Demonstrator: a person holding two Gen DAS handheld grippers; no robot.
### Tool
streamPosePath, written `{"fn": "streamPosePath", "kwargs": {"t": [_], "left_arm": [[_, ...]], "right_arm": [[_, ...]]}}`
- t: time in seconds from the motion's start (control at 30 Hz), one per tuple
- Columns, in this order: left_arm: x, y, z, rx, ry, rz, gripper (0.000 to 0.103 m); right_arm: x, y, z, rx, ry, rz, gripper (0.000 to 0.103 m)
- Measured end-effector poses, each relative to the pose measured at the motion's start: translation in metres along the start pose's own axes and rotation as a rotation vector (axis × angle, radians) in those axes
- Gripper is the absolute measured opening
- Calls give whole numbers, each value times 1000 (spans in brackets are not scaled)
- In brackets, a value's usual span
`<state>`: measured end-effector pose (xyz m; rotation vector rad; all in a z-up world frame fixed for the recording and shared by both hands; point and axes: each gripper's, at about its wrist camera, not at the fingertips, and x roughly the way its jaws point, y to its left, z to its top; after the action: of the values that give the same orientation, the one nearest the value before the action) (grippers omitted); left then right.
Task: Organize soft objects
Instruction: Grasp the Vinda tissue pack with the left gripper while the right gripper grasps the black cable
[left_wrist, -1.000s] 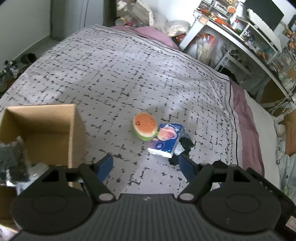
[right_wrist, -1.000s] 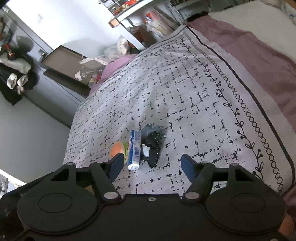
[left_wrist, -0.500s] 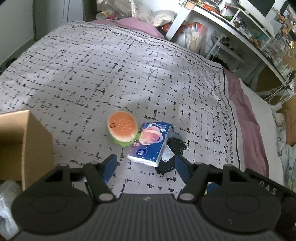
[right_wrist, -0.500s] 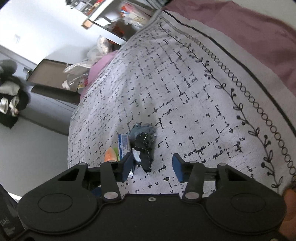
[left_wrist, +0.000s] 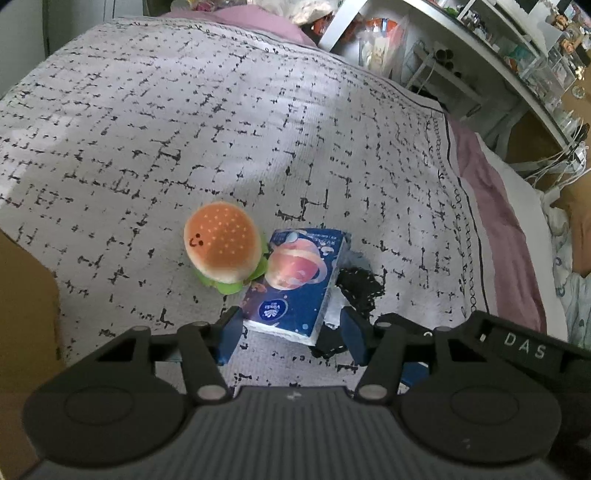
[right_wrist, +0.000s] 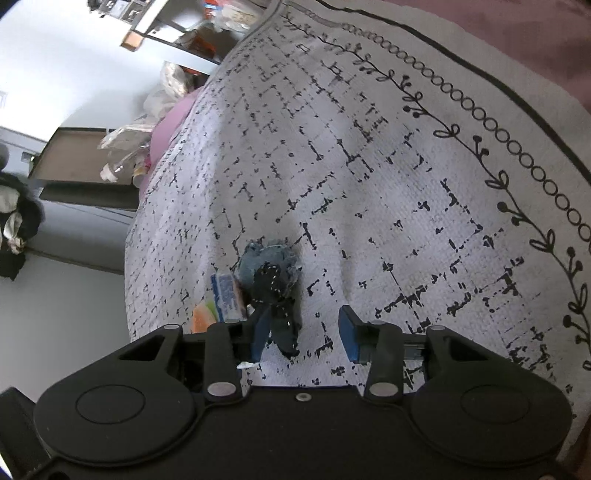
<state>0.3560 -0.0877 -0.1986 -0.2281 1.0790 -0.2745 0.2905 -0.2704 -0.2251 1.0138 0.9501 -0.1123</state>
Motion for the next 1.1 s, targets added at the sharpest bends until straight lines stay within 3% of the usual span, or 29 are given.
{"fn": "streamPosePath", "kwargs": {"t": [0.13,0.33,0.53,0.67,0.77,1.1], "left_arm": [[7,-1,2,25,-1,-4,57],[13,4,3,14,25,-15,23],[15,10,5,-8,47,-20,23],[12,12,7,-23,42,-9,27],[9,10,8,-18,36,1,28],[9,1,10,-43,-40,25,33]], "right_arm": [[5,2,2,9,-3,9,41],[18,4,4,5,20,14,41],[26,9,7,4,17,31,40],[25,7,7,2,17,24,26],[18,6,5,-2,4,14,23],[-7,1,5,-12,-52,6,22]]}}
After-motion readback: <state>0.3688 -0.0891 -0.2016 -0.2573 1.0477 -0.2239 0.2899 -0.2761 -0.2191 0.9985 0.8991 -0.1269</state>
